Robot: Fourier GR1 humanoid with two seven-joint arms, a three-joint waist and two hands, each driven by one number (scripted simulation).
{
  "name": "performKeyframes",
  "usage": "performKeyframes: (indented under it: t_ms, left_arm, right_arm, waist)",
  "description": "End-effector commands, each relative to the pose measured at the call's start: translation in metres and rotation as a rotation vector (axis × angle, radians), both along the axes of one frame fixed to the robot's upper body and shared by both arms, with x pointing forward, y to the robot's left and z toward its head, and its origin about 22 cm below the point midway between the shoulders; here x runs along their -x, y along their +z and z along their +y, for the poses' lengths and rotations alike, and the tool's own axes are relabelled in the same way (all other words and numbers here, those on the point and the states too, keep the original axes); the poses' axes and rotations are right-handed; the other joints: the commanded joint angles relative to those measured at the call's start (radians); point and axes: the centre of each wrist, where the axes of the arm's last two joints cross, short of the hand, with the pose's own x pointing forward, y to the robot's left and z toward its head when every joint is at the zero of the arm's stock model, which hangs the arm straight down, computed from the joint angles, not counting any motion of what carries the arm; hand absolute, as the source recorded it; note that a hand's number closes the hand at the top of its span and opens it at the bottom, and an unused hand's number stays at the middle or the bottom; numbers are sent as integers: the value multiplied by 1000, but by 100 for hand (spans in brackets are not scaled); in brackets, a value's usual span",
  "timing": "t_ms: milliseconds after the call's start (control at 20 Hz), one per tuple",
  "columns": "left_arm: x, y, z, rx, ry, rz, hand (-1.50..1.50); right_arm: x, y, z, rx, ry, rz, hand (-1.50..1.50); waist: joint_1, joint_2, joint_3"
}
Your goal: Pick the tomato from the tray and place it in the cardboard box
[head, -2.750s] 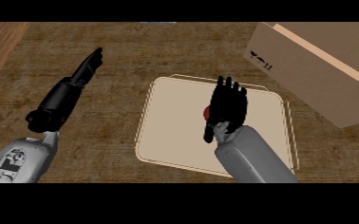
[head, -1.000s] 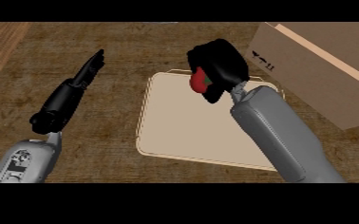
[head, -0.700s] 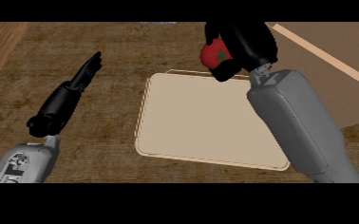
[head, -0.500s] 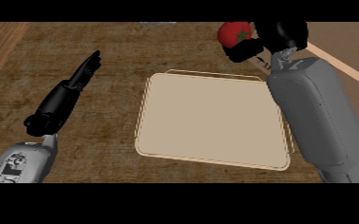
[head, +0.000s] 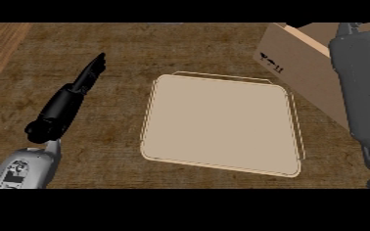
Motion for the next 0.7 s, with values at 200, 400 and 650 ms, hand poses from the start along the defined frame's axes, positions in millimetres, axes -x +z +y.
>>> performKeyframes:
  t_ms: [200, 400, 650]
  left_arm:
    - [-2, -8, 9, -11, -4, 6, 0]
    - [-1, 2, -7, -2, -39, -13, 0]
    - [3, 1, -19, 8, -29, -17, 0]
  right_arm:
    - [-16, 9, -80, 131, -81, 218, 150]
    - [-21, -5, -114, 66, -70, 438, 150]
    - [-11, -26, -162, 93, -16, 550, 150]
  waist:
    - [8, 3, 0]
    - [19, 6, 0]
    - [28, 10, 1]
